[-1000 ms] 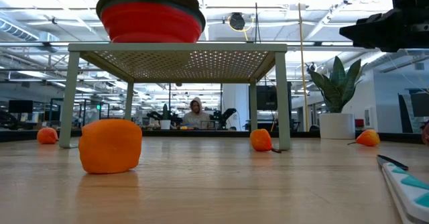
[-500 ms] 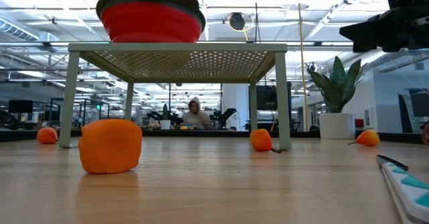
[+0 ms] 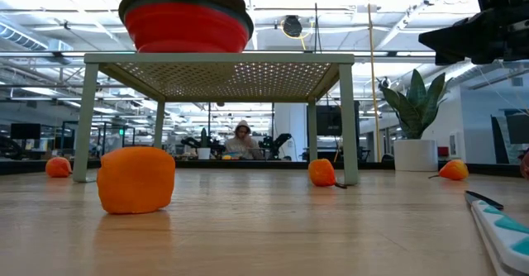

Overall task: Pick & Place Fruit
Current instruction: Put the kiwi into the red strainer bowl on the shelf

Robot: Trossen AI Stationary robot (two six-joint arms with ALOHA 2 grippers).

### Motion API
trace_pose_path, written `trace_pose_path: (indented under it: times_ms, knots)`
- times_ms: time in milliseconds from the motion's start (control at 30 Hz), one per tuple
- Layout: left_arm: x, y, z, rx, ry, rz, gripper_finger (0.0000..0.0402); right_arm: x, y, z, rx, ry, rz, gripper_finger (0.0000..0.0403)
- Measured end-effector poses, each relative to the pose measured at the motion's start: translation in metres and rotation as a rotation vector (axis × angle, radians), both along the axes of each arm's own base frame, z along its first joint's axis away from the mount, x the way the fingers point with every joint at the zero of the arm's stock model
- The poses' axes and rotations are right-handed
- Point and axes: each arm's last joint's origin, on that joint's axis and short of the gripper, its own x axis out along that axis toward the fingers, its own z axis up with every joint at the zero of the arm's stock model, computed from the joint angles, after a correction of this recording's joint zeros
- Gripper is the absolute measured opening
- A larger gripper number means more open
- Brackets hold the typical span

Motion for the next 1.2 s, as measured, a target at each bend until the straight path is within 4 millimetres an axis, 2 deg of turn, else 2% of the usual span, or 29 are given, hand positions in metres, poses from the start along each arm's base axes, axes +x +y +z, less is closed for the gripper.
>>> trace_pose_path:
  times_ms: [400, 867, 1000, 1200]
  knots:
    - [0.012, 0.0, -0.013, -0.006, 0.065, -0.035, 0.0198, 0.0, 0.0, 0.0, 0.0, -0.001, 0.0, 0.0]
    - [0.011, 0.0, -0.014, -0.003, 0.085, -0.048, 0.0199, 0.0, 0.0, 0.0, 0.001, -0.002, 0.0, 0.0]
    - [0.011, 0.0, -0.014, -0.003, 0.086, -0.048, 0.0217, 0.0, 0.0, 0.0, 0.003, -0.002, 0.0, 0.0]
    - [0.011, 0.0, -0.014, 0.005, 0.089, -0.063, 0.027, 0.0, 0.0, 0.0, 0.003, -0.002, 0.0, 0.0]
